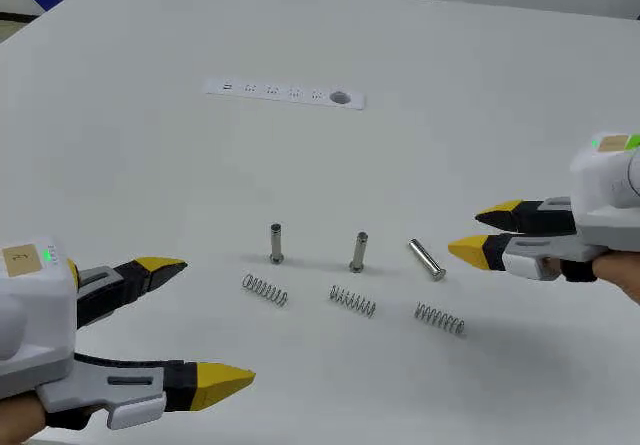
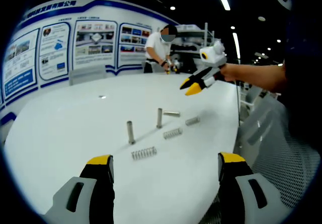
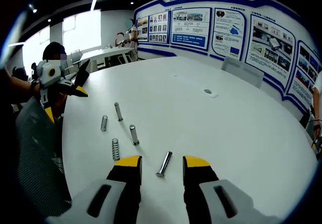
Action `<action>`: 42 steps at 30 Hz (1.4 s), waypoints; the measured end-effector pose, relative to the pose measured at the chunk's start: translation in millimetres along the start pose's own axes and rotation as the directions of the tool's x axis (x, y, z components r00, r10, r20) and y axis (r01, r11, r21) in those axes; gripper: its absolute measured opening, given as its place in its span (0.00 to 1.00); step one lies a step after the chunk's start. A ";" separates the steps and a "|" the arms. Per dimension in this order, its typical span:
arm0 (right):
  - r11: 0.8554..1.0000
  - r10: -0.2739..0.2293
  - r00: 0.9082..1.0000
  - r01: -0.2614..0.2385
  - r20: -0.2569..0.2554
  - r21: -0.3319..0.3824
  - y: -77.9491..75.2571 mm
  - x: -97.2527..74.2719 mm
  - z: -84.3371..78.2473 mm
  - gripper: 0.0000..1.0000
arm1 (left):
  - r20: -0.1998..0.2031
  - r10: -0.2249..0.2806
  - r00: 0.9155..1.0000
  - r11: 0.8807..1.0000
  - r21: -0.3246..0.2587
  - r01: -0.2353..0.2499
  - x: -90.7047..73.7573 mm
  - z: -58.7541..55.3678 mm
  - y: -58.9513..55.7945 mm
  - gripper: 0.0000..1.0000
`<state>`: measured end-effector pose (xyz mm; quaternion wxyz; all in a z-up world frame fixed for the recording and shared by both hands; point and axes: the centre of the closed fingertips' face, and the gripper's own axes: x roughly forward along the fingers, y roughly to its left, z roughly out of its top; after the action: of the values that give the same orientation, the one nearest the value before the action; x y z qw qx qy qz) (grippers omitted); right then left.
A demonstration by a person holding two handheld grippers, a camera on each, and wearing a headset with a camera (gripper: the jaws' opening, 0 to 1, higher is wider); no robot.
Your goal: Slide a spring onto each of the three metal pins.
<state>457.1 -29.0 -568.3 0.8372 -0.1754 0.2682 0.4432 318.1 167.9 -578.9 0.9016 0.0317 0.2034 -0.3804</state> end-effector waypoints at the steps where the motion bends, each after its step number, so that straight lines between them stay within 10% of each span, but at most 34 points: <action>1: 1.000 -0.002 1.000 0.002 -0.004 0.000 -0.6 1.7 0.5 0.33 | 0.001 -0.001 1.000 1.000 0.000 0.001 0.0 0.1 -0.1 0.87; 14: 0.999 -0.033 0.995 0.034 -0.095 0.008 -10.3 32.5 -1.3 0.28 | 0.002 -0.020 1.000 1.000 0.000 0.020 1.3 1.1 -3.2 0.86; 42: 0.996 -0.048 0.955 0.069 -0.293 0.062 -11.0 81.8 -35.1 0.15 | -0.003 -0.023 1.000 1.000 -0.017 0.023 0.9 -1.8 -3.2 0.84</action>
<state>493.8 -0.6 -645.0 0.8069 -0.2166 0.3991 0.3778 315.8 165.4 -580.6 0.8971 0.0225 0.2085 -0.3888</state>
